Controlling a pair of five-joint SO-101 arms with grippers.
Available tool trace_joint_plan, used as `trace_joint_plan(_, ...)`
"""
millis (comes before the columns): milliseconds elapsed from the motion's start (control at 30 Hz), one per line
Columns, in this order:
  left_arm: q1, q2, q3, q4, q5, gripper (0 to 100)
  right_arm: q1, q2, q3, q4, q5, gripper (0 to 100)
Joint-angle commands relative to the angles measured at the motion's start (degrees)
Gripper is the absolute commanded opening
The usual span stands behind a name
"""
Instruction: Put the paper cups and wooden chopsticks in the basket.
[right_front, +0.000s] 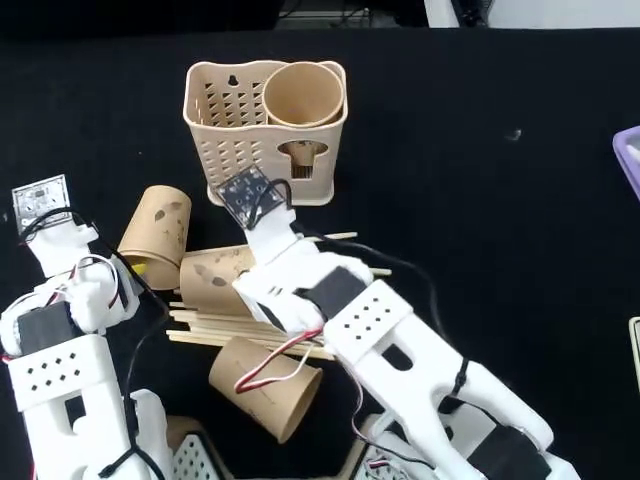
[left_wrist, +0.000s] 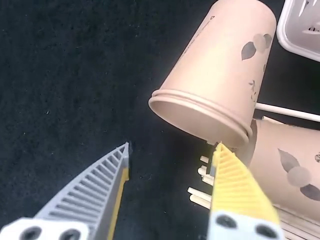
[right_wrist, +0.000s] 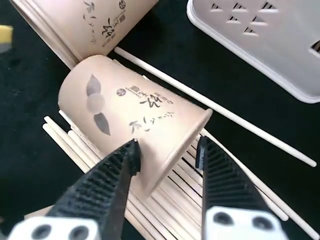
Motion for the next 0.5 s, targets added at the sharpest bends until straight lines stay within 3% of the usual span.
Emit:
trace_joint_plan(0,-0.6,-1.0,-0.7,-1.0,0.6,27,-0.9,-2.5,0.9,-1.8,0.0,18.7)
trace_joint_plan(100,-0.6,-1.0,-0.7,-1.0,0.6,27,-0.9,-2.7,1.1,-1.0,0.1,15.1)
trace_joint_plan(200,-0.6,-1.0,-0.7,-1.0,0.6,27,-0.9,-3.0,0.7,-0.2,0.1,0.8)
trace_joint_plan(400,-0.6,-1.0,-0.7,-1.0,0.6,27,-0.6,-4.5,-1.1,1.2,0.6,1.1)
trace_joint_plan(467,-0.6,-1.0,-0.7,-1.0,0.6,27,-0.8,-7.4,-2.4,3.8,3.9,1.1)
